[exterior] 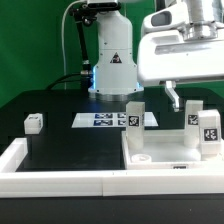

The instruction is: Assemble square table

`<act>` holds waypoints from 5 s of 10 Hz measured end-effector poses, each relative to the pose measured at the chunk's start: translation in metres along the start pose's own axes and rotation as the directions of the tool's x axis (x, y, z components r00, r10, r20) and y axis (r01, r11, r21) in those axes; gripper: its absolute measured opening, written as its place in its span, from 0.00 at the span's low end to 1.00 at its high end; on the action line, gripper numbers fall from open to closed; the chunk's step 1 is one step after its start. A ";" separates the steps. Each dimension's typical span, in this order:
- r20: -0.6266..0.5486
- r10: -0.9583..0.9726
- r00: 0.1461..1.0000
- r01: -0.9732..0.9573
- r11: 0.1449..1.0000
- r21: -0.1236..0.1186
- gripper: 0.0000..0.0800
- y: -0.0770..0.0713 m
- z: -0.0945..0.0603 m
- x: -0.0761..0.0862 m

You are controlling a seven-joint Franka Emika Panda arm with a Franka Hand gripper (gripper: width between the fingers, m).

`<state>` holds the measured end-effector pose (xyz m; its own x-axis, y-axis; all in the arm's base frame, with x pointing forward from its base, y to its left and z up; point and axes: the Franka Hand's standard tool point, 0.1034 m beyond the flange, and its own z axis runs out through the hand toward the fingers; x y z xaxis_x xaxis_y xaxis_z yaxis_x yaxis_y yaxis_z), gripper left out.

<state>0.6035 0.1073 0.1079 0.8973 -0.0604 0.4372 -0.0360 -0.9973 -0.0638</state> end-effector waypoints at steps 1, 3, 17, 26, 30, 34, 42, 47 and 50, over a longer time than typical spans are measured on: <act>0.060 0.008 0.998 -0.008 1.000 0.006 0.81 0.001 0.003 0.000; 0.174 0.015 0.985 -0.019 1.000 0.023 0.81 -0.004 0.005 0.002; 0.404 0.050 0.913 -0.066 0.997 0.027 0.70 0.003 0.016 -0.005; 0.392 0.318 0.863 -0.312 0.947 -0.082 0.36 0.001 0.017 -0.005; 0.337 0.638 0.693 -0.602 0.768 -0.218 0.36 -0.003 0.017 -0.007; 0.263 0.827 0.496 -0.771 0.559 -0.303 0.36 -0.004 0.017 -0.007; 0.244 0.858 0.452 -0.798 0.511 -0.318 0.80 -0.006 0.017 -0.008; 0.272 0.815 0.512 -0.759 0.577 -0.302 0.81 -0.012 0.019 -0.011; 0.274 0.809 0.519 -0.754 0.585 -0.298 0.81 -0.011 0.019 -0.010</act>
Offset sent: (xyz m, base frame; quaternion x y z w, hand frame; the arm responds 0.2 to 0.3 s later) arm 0.0090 -0.0009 -0.0020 -0.0066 -0.1910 -0.0118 0.9815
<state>0.6030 0.1199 0.0874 0.5575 -0.8272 -0.0708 -0.8291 -0.5503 -0.0993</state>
